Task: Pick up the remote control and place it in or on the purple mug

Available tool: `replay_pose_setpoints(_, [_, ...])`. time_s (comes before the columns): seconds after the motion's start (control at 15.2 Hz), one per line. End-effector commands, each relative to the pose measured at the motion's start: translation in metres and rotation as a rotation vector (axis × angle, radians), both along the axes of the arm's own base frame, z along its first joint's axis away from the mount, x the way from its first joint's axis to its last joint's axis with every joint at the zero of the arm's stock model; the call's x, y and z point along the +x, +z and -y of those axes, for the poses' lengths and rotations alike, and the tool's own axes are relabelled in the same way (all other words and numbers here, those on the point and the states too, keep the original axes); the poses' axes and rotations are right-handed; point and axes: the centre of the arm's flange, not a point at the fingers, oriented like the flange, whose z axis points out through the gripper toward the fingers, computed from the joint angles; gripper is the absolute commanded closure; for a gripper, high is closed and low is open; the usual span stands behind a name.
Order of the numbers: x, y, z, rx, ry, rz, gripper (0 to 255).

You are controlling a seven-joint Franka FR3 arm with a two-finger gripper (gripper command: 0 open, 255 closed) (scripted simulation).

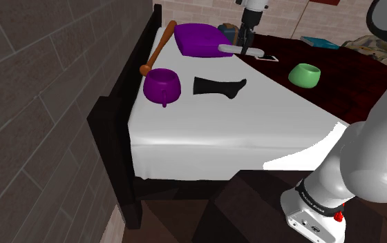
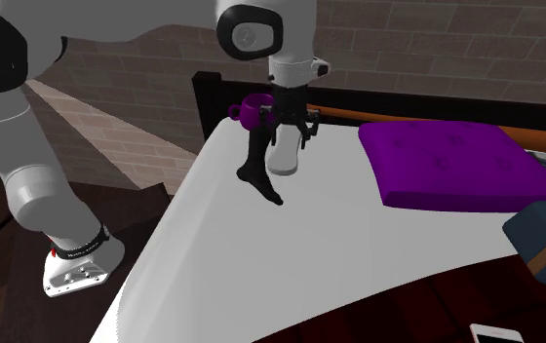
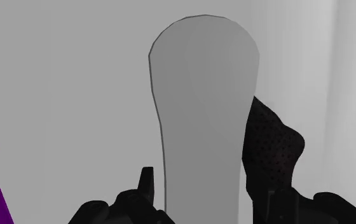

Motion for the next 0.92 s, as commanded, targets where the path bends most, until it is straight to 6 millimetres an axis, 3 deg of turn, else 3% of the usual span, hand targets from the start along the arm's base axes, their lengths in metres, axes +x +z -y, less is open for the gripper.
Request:
replay_pose_setpoints(0.0, [0.005, 0.0, -0.026, 0.0, -0.001, 0.0, 255])
replay_pose_setpoints(0.86, [0.043, 0.002, -0.193, 0.0, -0.001, 0.0, 255])
